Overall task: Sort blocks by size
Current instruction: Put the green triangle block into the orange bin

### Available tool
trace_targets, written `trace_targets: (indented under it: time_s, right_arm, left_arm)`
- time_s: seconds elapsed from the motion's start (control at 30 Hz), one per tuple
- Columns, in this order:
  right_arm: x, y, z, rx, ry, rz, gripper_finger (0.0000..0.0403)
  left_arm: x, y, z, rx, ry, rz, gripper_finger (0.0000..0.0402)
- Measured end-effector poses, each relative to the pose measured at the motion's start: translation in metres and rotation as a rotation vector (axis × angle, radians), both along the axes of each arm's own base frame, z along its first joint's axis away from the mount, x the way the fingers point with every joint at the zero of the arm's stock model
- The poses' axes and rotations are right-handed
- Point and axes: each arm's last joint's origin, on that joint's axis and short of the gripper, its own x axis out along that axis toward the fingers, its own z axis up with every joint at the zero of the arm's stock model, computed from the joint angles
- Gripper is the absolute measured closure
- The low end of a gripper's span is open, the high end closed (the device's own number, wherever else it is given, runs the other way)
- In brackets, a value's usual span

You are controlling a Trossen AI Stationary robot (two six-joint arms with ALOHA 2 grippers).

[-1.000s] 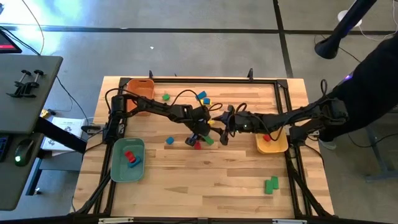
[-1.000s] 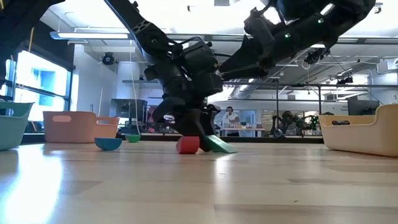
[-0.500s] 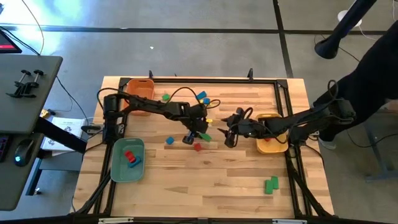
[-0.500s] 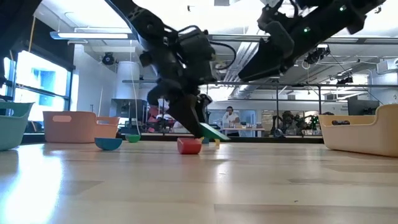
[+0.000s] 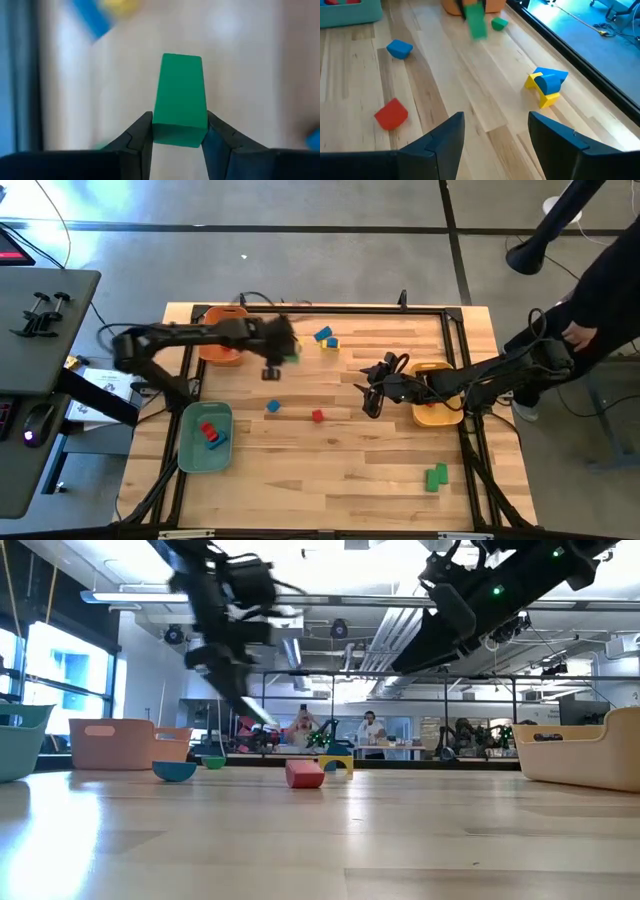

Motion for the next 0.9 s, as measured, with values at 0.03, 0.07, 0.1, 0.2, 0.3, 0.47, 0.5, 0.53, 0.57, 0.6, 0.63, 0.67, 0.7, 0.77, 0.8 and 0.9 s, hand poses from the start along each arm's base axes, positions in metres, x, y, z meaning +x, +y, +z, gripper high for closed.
trace_targets:
  time_s: [0.03,0.07,0.1,0.2,0.3,0.47,0.5,0.53,0.57,0.6,0.63,0.67,0.7,0.77,0.8,0.9]
  right_arm:
    - [0.000,0.000,0.000,0.000,0.000,0.000,0.0188]
    - [0.000,0.000,0.000,0.000,-0.003,-0.001,0.0188]
    - [0.000,-0.001,0.000,-0.004,-0.003,-0.004,0.0188]
    - [0.001,-0.001,0.001,-0.025,-0.008,-0.014,0.0188]
    - [0.001,-0.001,0.003,-0.032,-0.024,-0.016,0.0188]
    - [0.002,-0.001,0.003,-0.027,-0.032,-0.008,0.0188]
    - [0.002,-0.001,0.003,-0.027,-0.032,-0.008,0.0188]
    - [0.002,-0.001,0.003,-0.027,-0.032,-0.008,0.0188]
    - [0.002,-0.001,0.003,-0.027,-0.031,-0.008,0.0188]
    - [0.002,-0.001,0.003,-0.027,-0.031,-0.008,0.0188]
    - [0.002,-0.001,0.003,-0.027,-0.031,-0.008,0.0188]
    - [0.002,-0.001,0.003,-0.028,-0.030,-0.008,0.0188]
    - [0.002,-0.001,0.003,-0.028,-0.029,-0.008,0.0188]
    - [0.002,-0.001,0.003,-0.028,-0.023,-0.008,0.0188]
    - [0.002,-0.001,0.002,-0.028,-0.021,-0.007,0.0188]
    - [0.001,-0.001,0.002,-0.029,-0.016,-0.007,0.0188]
  left_arm:
    - [-0.012,0.004,0.004,0.024,-0.005,0.068,0.0297]
    - [-0.024,0.008,0.008,0.050,-0.014,0.138,0.0295]
    - [-0.036,0.012,0.011,0.075,-0.023,0.209,0.0295]
    - [-0.072,0.022,0.018,0.141,-0.023,0.441,0.0296]
    - [-0.104,0.030,0.026,0.153,-0.037,0.703,0.0297]
    - [-0.142,0.043,0.031,0.028,-0.043,0.958,0.0295]
    - [-0.146,0.046,0.030,0.000,-0.042,0.986,0.0295]
    - [-0.149,0.049,0.028,-0.026,-0.034,1.006,0.0295]
    - [-0.151,0.053,0.025,-0.046,-0.023,1.018,0.0295]
    - [-0.153,0.057,0.023,-0.061,-0.014,1.025,0.0295]
    - [-0.153,0.060,0.020,-0.075,-0.003,1.032,0.0295]
    - [-0.154,0.064,0.016,-0.090,0.011,1.039,0.0295]
    - [-0.153,0.067,0.012,-0.109,0.025,1.047,0.0295]
    - [-0.151,0.072,0.004,-0.133,0.061,1.062,0.0295]
    - [-0.149,0.073,0.000,-0.143,0.080,1.065,0.0295]
    - [-0.143,0.079,-0.013,-0.167,0.142,1.062,0.0295]
